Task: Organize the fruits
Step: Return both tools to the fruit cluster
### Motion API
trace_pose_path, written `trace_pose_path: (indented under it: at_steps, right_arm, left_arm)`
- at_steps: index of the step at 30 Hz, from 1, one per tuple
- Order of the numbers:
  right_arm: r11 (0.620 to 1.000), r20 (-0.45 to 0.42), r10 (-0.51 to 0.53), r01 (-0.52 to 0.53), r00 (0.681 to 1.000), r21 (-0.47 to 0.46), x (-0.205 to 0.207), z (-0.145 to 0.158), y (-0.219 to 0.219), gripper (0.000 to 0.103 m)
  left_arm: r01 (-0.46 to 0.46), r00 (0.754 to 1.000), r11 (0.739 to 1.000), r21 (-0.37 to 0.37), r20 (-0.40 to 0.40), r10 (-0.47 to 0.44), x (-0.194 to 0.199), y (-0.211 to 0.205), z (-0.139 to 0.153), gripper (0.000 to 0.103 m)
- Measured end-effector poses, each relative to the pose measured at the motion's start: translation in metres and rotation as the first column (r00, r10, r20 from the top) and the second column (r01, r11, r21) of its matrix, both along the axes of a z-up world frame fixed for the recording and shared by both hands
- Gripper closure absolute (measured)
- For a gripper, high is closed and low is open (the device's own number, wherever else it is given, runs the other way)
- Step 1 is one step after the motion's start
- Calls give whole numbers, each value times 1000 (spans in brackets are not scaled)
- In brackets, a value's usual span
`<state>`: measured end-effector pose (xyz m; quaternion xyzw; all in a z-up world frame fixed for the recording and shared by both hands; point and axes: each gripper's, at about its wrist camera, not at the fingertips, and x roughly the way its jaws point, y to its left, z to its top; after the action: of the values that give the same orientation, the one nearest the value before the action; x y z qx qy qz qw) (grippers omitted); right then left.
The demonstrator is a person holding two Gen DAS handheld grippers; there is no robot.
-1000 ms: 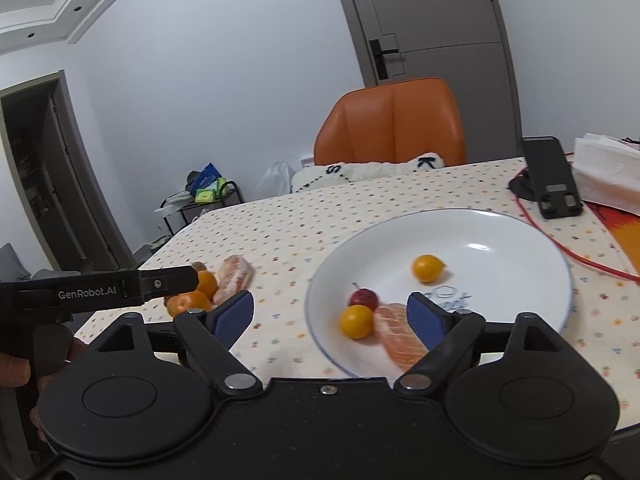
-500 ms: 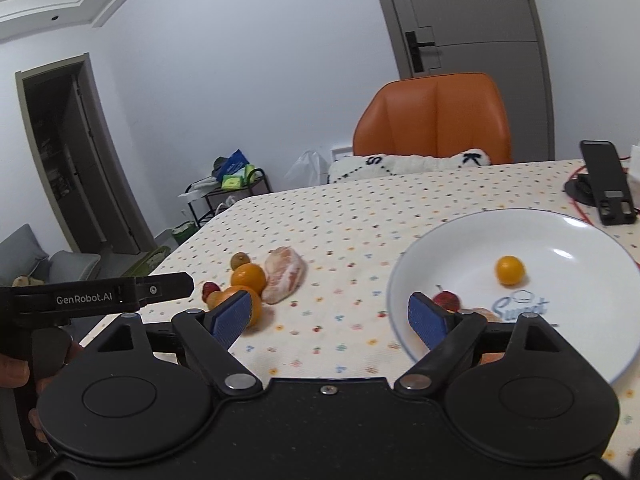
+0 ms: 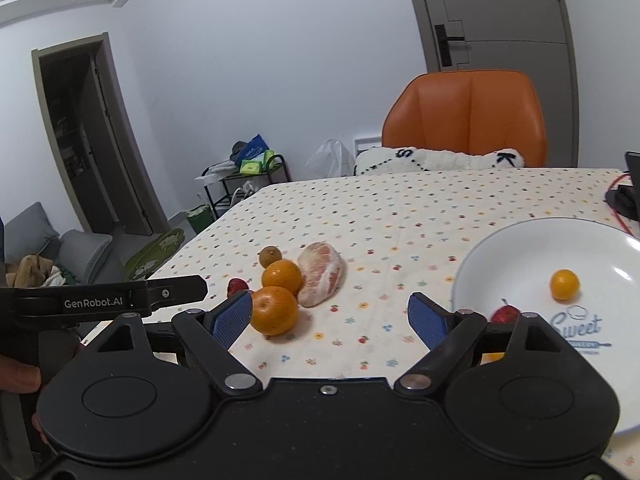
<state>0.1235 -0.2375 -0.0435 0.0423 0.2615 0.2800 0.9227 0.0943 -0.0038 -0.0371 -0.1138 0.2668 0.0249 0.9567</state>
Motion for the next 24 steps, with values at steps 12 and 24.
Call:
trace_pose_path:
  at_steps: [12, 24]
  right_arm:
    - [993, -28, 98, -99, 995, -62, 14, -1, 42, 25]
    - [982, -114, 152, -163, 982, -95, 36, -17, 75, 49]
  left_arm:
    - [9, 1000, 997, -78, -9, -10, 11, 20, -10, 39]
    - [2, 1000, 992, -130, -27, -6, 18, 40, -17, 47]
